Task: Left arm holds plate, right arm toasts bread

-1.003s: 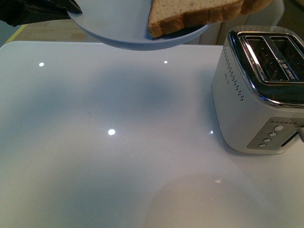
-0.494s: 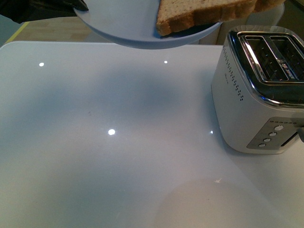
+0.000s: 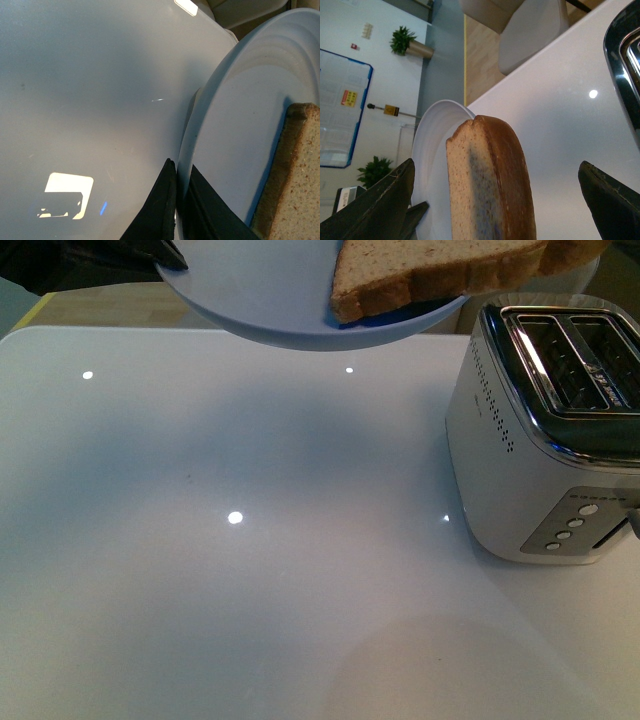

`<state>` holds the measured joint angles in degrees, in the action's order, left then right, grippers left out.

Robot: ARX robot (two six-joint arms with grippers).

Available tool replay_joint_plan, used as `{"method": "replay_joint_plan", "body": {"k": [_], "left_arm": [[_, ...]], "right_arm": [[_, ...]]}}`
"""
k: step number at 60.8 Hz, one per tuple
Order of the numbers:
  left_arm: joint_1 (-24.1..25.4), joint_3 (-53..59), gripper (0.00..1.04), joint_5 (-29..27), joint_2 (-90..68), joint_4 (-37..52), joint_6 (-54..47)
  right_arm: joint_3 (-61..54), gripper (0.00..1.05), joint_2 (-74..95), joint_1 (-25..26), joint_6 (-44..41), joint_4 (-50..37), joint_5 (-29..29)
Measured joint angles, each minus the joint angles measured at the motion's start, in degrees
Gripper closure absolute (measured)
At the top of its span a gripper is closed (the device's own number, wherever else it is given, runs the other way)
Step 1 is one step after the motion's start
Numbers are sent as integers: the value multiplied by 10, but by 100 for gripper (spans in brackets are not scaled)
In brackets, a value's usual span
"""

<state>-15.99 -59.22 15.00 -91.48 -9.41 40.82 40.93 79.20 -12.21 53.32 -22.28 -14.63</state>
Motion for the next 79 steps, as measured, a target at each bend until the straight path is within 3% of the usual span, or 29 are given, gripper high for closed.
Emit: {"method": "replay_joint_plan", "body": {"k": [11,26,33,43,62,79], "left_arm": [[0,0,102,1,0,0,0],[0,0,102,2,0,0,0],[0,0,102,2,0,1,2],[0,0,102,3,0,1,4],[0,0,102,4,0,1,5],[5,0,102,4,0,1,5]], "right_arm": [[11,11,32,-16,24,-8,0],[10,50,34,-18,27,-13,4],[9,78,26,-15,27,-20,2],[5,100,5,-6,36,-24,-9],[15,101,-46,32,39,-10,-10],[109,101,-69,107,-103,66,64]]}}
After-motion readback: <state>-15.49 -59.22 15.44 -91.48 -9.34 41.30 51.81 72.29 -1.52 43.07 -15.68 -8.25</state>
